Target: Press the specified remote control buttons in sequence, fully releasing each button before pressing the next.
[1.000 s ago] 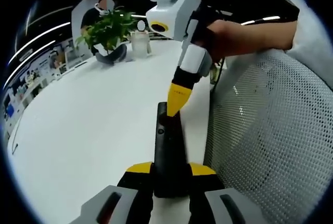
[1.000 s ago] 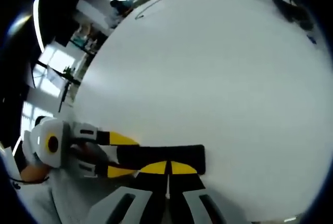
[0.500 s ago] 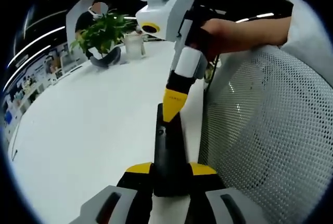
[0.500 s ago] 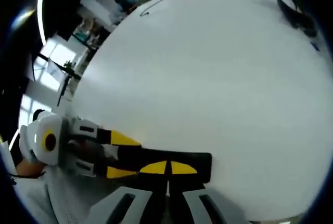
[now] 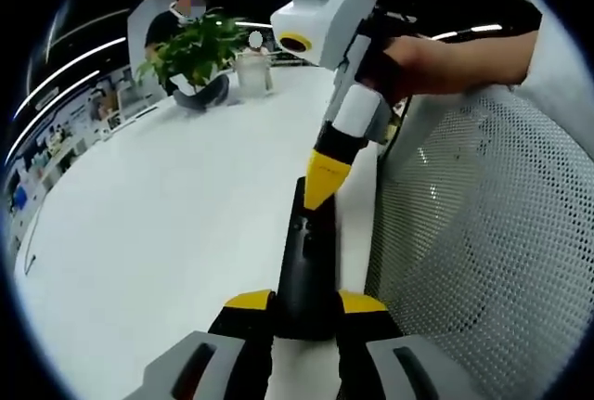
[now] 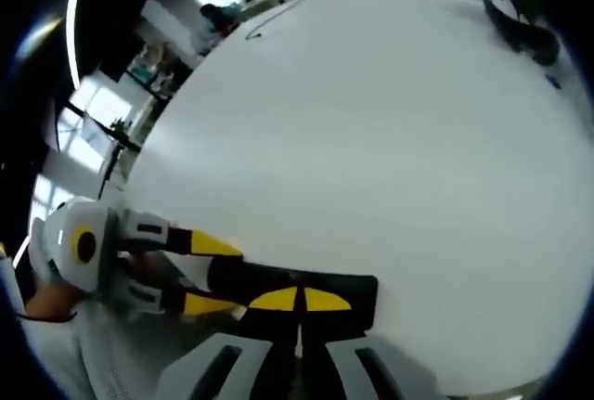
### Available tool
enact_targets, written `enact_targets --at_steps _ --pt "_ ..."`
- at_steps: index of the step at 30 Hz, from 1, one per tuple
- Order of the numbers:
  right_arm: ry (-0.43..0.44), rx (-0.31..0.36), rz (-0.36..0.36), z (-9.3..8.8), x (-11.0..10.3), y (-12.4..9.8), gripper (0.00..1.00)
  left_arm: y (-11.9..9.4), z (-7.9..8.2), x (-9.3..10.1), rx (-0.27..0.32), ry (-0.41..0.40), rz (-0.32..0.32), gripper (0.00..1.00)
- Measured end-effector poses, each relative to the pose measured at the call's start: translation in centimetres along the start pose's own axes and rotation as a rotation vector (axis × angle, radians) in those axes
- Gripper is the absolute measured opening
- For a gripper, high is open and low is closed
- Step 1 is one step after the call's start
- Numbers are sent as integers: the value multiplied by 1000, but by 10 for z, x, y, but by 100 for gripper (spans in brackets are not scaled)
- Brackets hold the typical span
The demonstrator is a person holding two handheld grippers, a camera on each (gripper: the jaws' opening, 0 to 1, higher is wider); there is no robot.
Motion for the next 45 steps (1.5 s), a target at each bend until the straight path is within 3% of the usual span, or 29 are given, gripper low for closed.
enact_targets --at_steps 6,12,14,15,21,23,28,35,45 --pt "-88 38 -66 -1 -3 0 0 0 0 2 11 0 2 25" --pt "-71 38 -96 -1 -1 0 0 -1 2 2 8 16 5 25" --pt "44 73 -131 -1 0 -1 0 -1 2 2 13 12 7 25" --pt "59 86 -151 -1 0 0 0 -1 1 2 17 8 8 25" --pt "-18 79 -230 -2 -3 1 0 -1 2 2 22 -9 10 25" --pt "-18 120 -217 -3 -2 -1 0 2 5 4 17 -10 30 25" --pt "50 122 -235 -2 3 -4 0 4 5 6 6 -19 30 24" --pt "211 78 -194 -5 0 -6 0 5 5 9 4 13 -33 23" --pt "283 86 -136 -4 -8 -5 0 6 6 9 19 46 -87 23"
Point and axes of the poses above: the point that each gripper's makers call its tool centre point, and the gripper's own axes: y roughly forward along the fingers, x roughly to its right, z roughly out of its top, the point moved 2 cm from there along -y, roughly backward along the fingers, and after that the axes turned 12 degrees about x, right-handed, at the moved point
